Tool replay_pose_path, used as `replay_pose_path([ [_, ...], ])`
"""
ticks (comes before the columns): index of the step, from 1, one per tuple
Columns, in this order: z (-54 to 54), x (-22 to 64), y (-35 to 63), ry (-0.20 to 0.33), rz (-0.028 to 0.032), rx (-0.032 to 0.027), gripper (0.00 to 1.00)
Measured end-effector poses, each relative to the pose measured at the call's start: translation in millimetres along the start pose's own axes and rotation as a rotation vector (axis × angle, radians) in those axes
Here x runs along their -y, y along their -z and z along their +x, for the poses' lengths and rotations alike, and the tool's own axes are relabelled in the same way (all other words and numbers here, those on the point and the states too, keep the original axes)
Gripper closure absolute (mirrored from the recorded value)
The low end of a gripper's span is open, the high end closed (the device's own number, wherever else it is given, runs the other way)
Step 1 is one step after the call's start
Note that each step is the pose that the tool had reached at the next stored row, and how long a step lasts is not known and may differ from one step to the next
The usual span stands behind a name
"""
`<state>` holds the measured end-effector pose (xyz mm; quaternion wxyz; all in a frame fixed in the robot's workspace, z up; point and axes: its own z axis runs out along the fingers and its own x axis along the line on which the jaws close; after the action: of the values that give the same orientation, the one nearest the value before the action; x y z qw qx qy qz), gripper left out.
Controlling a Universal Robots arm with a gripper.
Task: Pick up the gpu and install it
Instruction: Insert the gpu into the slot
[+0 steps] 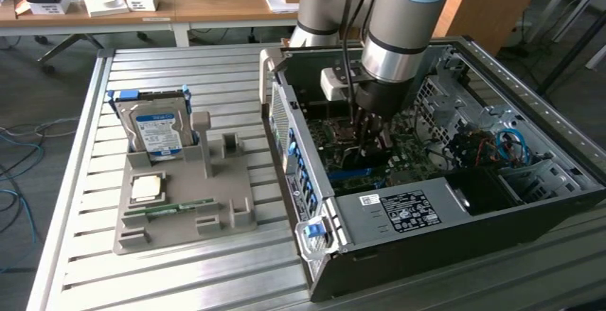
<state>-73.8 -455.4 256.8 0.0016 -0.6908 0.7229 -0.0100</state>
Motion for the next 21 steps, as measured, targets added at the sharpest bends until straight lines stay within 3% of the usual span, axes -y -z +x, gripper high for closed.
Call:
replay_pose_path([
  [21, 0.1, -0.8, -1.8, 0.000, 0.0026, 0.0004, 0.74],
])
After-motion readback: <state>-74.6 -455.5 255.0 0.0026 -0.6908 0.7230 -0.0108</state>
